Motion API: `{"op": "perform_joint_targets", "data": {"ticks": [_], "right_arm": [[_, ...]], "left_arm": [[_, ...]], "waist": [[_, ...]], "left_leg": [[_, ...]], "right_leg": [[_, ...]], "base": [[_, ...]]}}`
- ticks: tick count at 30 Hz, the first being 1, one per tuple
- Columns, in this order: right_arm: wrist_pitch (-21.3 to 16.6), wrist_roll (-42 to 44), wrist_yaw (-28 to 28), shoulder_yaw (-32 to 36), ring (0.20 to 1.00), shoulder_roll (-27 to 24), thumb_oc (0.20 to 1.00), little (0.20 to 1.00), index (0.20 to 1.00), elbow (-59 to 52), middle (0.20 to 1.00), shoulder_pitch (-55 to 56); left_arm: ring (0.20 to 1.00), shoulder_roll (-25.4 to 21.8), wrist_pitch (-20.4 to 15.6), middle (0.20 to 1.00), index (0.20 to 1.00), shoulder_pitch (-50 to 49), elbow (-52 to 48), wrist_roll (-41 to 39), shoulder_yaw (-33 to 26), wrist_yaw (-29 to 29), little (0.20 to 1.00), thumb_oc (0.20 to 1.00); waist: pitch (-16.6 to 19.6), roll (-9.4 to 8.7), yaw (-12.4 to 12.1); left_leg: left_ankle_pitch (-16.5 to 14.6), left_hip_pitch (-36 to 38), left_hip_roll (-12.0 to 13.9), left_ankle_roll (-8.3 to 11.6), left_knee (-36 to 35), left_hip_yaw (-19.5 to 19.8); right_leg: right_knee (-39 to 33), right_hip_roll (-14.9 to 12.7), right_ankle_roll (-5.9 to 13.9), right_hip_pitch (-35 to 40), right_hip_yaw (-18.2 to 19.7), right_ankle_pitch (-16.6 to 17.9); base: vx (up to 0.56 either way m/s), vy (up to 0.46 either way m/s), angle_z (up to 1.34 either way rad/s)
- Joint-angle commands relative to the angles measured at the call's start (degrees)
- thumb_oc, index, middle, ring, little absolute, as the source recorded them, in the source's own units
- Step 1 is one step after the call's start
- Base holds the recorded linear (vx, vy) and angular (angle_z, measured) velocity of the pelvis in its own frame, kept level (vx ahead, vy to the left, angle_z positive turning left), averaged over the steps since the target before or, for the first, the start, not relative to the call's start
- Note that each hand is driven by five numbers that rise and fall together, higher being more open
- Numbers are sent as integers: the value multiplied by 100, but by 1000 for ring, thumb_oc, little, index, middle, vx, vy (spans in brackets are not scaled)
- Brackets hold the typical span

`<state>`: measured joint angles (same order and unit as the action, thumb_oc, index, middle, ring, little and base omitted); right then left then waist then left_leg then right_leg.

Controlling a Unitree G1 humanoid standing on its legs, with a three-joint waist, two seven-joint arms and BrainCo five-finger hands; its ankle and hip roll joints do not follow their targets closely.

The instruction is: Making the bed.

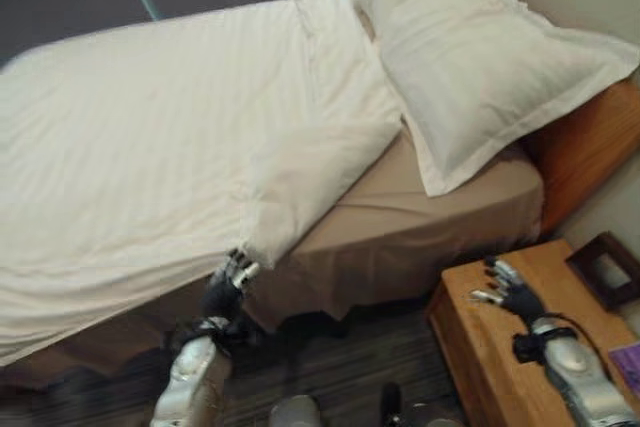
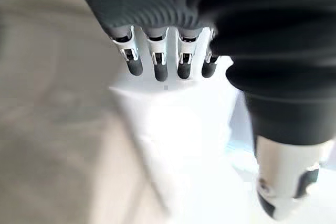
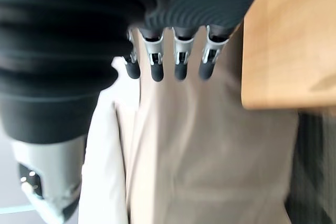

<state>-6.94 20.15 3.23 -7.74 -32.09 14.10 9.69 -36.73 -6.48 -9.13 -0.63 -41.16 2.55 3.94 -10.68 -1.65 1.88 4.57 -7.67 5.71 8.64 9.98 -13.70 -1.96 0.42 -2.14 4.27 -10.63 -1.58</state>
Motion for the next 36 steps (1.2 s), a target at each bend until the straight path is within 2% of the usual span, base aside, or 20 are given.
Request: {"op": "perform_joint_targets", "data": {"ticks": [1,2,3,5,8,11,12,13,14,15,17,18,19,20,22,27,32,36], "right_arm": [[-371,-187,414,-50,1000,-73,1000,1000,1000,-155,1000,-3],[-403,-250,473,-95,1000,-88,1000,1000,1000,-86,1000,16],[-386,-387,512,-105,1000,-95,1000,1000,1000,-57,1000,68],[-405,-314,593,-72,1000,-7,1000,1000,1000,-111,1000,223],[-317,-146,776,-119,1000,189,1000,1000,1000,-104,1000,471],[-174,-256,750,-114,1000,209,1000,1000,1000,24,1000,531],[-114,-163,805,-120,1000,190,1000,1000,1000,-2,1000,538],[-112,-162,805,-103,1000,200,1000,1000,1000,-3,1000,545],[-89,-125,853,-85,1000,188,1000,1000,1000,-44,1000,601],[-87,-124,854,-63,1000,202,1000,1000,1000,-45,1000,610],[-53,-74,850,-15,1000,250,1000,1000,1000,-53,1000,660],[-11,-69,838,-18,1000,274,1000,1000,1000,49,1000,631],[1,-61,829,-10,1000,298,1000,1000,1000,97,1000,625],[49,-95,796,-72,1000,261,1000,1000,1000,160,1000,658],[61,-75,800,-48,1000,287,1000,1000,1000,166,1000,679],[76,6,787,-206,1000,226,1000,1000,1000,308,1000,678],[37,181,797,-427,1000,141,1000,1000,1000,251,1000,475],[-5,413,697,-581,1000,99,1000,1000,1000,229,1000,262]], "left_arm": [[1000,-929,-684,1000,1000,838,-938,-1,-340,956,1000,1000],[1000,-1222,-749,1000,1000,952,-1155,-121,-516,1047,1000,1000],[1000,-1575,-809,1000,1000,1059,-1310,85,-613,982,1000,1000],[1000,-1795,-870,1000,1000,1294,-1328,247,-533,874,1000,1000],[1000,-2303,-779,1000,1000,1859,-1281,523,-160,697,1000,1000],[1000,-2970,-657,1000,1000,2565,-983,1490,162,413,1000,1000],[1000,-3057,-574,1000,1000,3001,-292,1773,401,210,1000,1000],[1000,-3055,-583,1000,1000,3071,-261,1774,466,206,1000,1000],[1000,-3085,-413,1000,1000,3595,551,2465,643,-158,1000,1000],[1000,-3077,-423,1000,1000,3683,588,2471,727,-169,1000,1000],[1000,-2862,-264,1000,1000,4263,1352,3016,942,-493,1000,1000],[1000,-2823,-140,1000,1000,4753,1910,3506,1183,-665,1000,1000],[1000,-2644,-63,1000,1000,5103,2440,3548,1279,-839,1000,1000],[1000,-2537,93,1000,1000,5673,3368,3970,1525,-1107,1000,1000],[1000,-2430,117,1000,1000,5919,3699,4033,1622,-1203,1000,1000],[1000,-2249,308,1000,1000,6851,5497,4405,2005,-1472,1000,1000],[1000,-2088,367,1000,1000,7478,6576,4401,2360,-1373,1000,1000],[1000,-1878,500,1000,1000,7835,7031,4243,2313,-1529,1000,1000]], "waist": [[-2,190,103],[18,217,112],[116,233,107],[235,261,176],[337,314,259],[362,347,266],[358,352,352],[355,348,333],[353,345,421],[350,340,396],[335,339,483],[329,349,526],[302,358,575],[266,390,709],[260,386,727],[178,459,918],[-12,505,1072],[-289,464,1192]], "left_leg": [[242,468,-129,-276,-785,513],[280,616,-145,-264,-955,548],[274,770,-175,-291,-1170,576],[329,961,-202,-288,-1424,509],[271,1028,-244,-301,-1498,450],[247,1078,-247,-310,-1498,411],[216,1106,-256,-319,-1498,396],[215,1108,-256,-320,-1498,396],[186,1105,-257,-330,-1498,355],[185,1106,-258,-330,-1498,356],[159,1081,-253,-335,-1498,291],[152,1055,-243,-333,-1498,247],[150,1033,-232,-335,-1498,212],[142,980,-217,-331,-1498,136],[134,963,-216,-330,-1498,111],[134,839,-181,-311,-1498,-31],[167,636,-151,-297,-1498,-148],[248,297,-109,-286,-1498,-206]], "right_leg": [[-182,-374,841,-62,385,396],[-246,-337,843,15,368,392],[-282,-306,842,57,396,377],[-304,-294,850,91,371,367],[-304,-310,881,51,361,363],[-304,-330,920,48,334,339],[-304,-328,934,34,363,351],[-304,-328,935,36,363,350],[-304,-328,952,12,401,362],[-304,-328,952,13,400,361],[-304,-332,968,-39,438,369],[-304,-327,977,-91,458,375],[-304,-328,982,-148,489,390],[-304,-329,989,-250,531,410],[-304,-327,993,-285,550,413],[-304,-328,1007,-497,649,464],[-284,-308,1007,-825,782,561],[-179,-292,994,-1294,896,672]], "base": [[124,-25,-7],[161,-10,-24],[173,-9,-23],[159,13,-32],[65,27,-33],[43,3,-25],[33,-5,43],[39,-11,47],[19,-6,26],[22,-10,12],[-1,-5,3],[0,0,0],[-26,-7,-5],[-23,-3,-7],[-2,0,-13],[-4,3,-22],[-55,21,-18],[-109,5,-13]]}}
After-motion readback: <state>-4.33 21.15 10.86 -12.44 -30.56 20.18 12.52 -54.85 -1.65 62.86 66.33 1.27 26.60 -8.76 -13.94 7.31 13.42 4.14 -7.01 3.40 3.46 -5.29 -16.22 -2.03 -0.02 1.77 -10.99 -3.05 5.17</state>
